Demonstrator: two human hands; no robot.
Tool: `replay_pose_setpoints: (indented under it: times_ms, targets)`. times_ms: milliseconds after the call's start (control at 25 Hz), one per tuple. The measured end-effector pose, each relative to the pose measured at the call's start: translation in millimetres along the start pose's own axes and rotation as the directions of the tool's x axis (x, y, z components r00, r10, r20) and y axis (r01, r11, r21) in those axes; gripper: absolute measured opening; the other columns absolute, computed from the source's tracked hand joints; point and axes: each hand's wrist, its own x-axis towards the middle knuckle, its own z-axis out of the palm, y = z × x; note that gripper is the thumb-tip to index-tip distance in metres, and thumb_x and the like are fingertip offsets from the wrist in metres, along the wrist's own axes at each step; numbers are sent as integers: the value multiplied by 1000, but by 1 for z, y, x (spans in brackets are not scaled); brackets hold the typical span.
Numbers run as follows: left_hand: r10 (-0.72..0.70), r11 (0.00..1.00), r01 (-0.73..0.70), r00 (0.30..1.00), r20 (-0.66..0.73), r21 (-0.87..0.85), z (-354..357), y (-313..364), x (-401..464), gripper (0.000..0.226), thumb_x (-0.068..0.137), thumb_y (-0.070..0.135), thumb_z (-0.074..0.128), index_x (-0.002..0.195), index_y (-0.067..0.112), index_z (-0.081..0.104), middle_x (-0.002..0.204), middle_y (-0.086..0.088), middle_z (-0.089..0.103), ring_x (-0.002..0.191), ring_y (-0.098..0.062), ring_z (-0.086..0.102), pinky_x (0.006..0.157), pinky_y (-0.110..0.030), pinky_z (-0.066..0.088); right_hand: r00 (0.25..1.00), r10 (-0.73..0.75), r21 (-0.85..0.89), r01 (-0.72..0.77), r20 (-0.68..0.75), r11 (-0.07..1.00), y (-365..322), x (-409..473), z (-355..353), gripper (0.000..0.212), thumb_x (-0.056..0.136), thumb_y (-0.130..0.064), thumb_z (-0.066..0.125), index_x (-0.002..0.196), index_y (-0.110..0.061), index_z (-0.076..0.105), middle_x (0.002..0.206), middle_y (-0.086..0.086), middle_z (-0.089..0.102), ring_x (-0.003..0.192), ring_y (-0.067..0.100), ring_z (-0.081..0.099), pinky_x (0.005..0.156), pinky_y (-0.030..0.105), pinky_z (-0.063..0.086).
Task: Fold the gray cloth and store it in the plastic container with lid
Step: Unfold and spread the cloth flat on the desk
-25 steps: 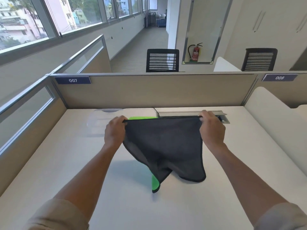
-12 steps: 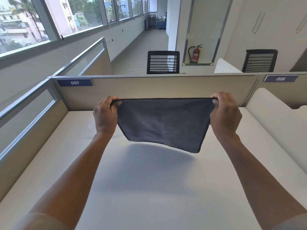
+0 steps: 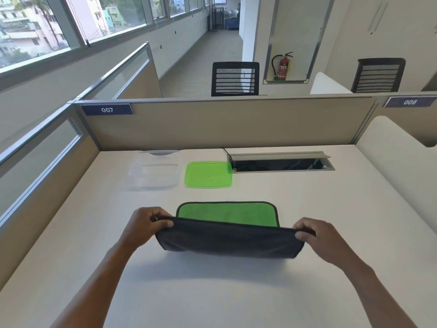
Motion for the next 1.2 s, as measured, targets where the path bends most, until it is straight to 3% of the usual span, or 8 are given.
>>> replay_pose_setpoints:
  times_ms: [160, 280, 400, 560, 680, 1080, 1200]
  targets:
    - [-67, 998, 67, 996, 51, -16, 15, -26, 0, 29, 80, 5, 77, 80, 34, 78, 73, 8, 76, 55, -4, 58, 54, -15, 47, 993, 102, 85, -106, 53, 991, 18, 4, 15, 24, 84, -8, 67, 75, -30, 68, 73, -10, 72, 65, 3, 61, 65, 28, 48]
    - [-120, 991, 120, 993, -1, -53, 26, -34, 9, 27, 84, 5, 73, 81, 32, 77, 76, 12, 76, 63, -7, 64, 60, -21, 53, 982, 188, 208, -186, 8, 960, 23, 17, 23, 21, 83, -3, 66, 80, -24, 69, 77, -2, 74, 75, 18, 68, 72, 35, 58]
    - [-163, 986, 162, 986, -36, -31, 36, -34, 26, 21, 85, 8, 72, 87, 28, 77, 75, 13, 74, 70, -12, 66, 67, -31, 56, 964, 257, 241, -234, -67, 942, 25, 37, 34, 23, 81, 0, 64, 88, -20, 70, 88, -2, 73, 85, 20, 68, 80, 39, 58]
    - [-191, 979, 198, 975, -118, 49, 45, -35, 54, 10, 83, 15, 74, 88, 23, 76, 80, 11, 72, 78, -12, 65, 69, -26, 46, 929, 304, 213, -260, -211, 942, 21, 69, 44, 20, 80, -4, 68, 94, -18, 68, 91, -10, 68, 90, 16, 65, 81, 32, 52]
    - [-237, 965, 253, 956, -171, 75, 51, -40, 76, 10, 82, 19, 75, 93, 18, 75, 86, 4, 71, 85, -16, 64, 78, -28, 45, 898, 342, 213, -290, -276, 933, 21, 94, 48, 18, 80, -6, 70, 96, -15, 67, 91, -5, 68, 85, 15, 62, 76, 26, 45]
    - [-331, 930, 355, 920, -211, 89, 71, -58, 115, 15, 83, 22, 74, 97, 17, 74, 83, 2, 67, 86, -21, 63, 77, -27, 41, 877, 370, 146, -341, -306, 929, 39, 148, 64, 20, 81, -6, 68, 99, -12, 64, 99, 4, 69, 86, 17, 61, 75, 25, 41]
    - [-355, 920, 382, 908, -223, 86, 76, -67, 117, 24, 86, 17, 70, 110, 17, 70, 102, -3, 72, 100, -24, 65, 82, -30, 42, 861, 405, 126, -385, -307, 914, 44, 154, 70, 33, 82, -8, 68, 113, -10, 59, 110, 9, 67, 101, 27, 64, 79, 28, 40]
